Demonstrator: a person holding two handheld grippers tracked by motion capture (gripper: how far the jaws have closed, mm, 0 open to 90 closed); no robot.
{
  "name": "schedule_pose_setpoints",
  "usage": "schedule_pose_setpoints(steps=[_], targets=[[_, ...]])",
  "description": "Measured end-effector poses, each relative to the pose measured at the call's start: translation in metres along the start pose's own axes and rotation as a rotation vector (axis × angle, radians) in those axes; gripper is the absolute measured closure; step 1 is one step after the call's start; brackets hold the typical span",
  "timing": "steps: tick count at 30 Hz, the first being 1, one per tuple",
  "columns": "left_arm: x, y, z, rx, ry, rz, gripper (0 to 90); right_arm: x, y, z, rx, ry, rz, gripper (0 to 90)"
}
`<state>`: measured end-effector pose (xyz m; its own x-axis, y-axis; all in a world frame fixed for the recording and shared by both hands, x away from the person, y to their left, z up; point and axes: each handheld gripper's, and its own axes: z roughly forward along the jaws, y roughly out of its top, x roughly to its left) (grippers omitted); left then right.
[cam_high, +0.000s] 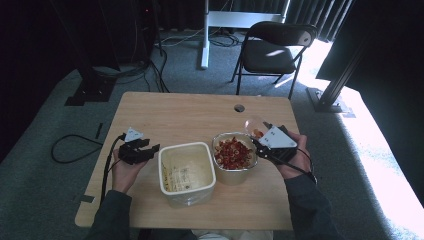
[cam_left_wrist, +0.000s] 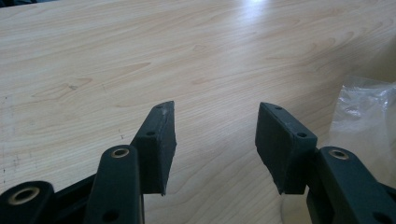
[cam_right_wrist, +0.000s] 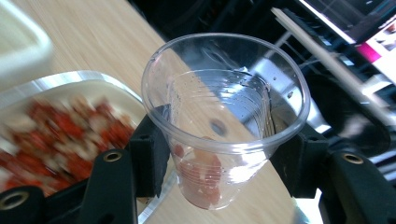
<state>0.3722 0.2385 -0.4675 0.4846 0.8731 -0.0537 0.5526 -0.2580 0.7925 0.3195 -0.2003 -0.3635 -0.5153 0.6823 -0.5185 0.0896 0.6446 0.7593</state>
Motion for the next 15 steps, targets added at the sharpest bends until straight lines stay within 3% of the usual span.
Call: schedule_pose_setpoints(steps=[3, 4, 5, 6, 14, 15], targets=[[-0.001, -0.001, 0.001, 0.000, -0.004, -0.003, 48.8, -0.004, 0.005, -0.007, -0.068, 0.079, 0.107, 42.4], [-0.001, -0.001, 0.001, 0.000, -0.004, -0.003, 48.8, -0.004, 0.005, -0.007, -0.068, 0.079, 0.107, 42.4], [-0.002, -0.001, 0.002, 0.004, -0.005, 0.000, 48.8, -0.004, 0.013, -0.012, -0.126, 0.160, 0.176, 42.3], [-0.003, -0.002, 0.003, 0.008, -0.007, 0.001, 48.8, -0.003, 0.016, -0.013, -0.145, 0.182, 0.194, 42.3], [-0.002, -0.002, 0.002, 0.003, -0.005, 0.000, 48.8, 0.016, 0.044, -0.009, -0.218, 0.371, 0.252, 41.9], [-0.002, -0.002, 0.002, 0.003, -0.005, 0.000, 48.8, 0.016, 0.044, -0.009, -0.218, 0.371, 0.252, 41.9]])
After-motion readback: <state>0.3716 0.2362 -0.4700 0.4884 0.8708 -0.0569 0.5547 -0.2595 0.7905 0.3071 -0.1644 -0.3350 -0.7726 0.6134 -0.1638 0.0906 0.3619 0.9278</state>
